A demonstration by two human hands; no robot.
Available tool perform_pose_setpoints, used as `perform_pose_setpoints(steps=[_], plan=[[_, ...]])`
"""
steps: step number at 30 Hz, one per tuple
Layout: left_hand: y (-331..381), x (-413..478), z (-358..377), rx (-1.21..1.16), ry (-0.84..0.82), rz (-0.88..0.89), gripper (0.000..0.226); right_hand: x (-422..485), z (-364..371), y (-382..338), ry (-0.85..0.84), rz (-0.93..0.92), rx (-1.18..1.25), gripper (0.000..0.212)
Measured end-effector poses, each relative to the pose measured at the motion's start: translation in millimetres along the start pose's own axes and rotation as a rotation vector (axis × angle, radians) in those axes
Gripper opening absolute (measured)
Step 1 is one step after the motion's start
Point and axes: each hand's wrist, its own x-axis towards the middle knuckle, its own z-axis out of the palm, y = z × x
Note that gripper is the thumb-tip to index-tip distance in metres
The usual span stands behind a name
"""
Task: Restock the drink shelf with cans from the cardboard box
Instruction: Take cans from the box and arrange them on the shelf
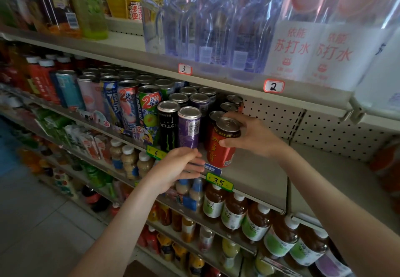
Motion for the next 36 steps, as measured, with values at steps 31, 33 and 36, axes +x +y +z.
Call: perform_pose_setpoints(steps=[31,33,36], plan=[[-3,17,48,1.158,0.745,0.763,0.063,65,-1,32,-0.157,-0.088,-0.577,0.080],[-3,18,51,1.161,0.745,0.738,0.060,73,0,31,-0.138,-0.124,-0.606,0.065],[1,17,54,1.151,0.733,0.700,0.059,80,-1,32,-0.144,-0.151,-0.565,0.050]])
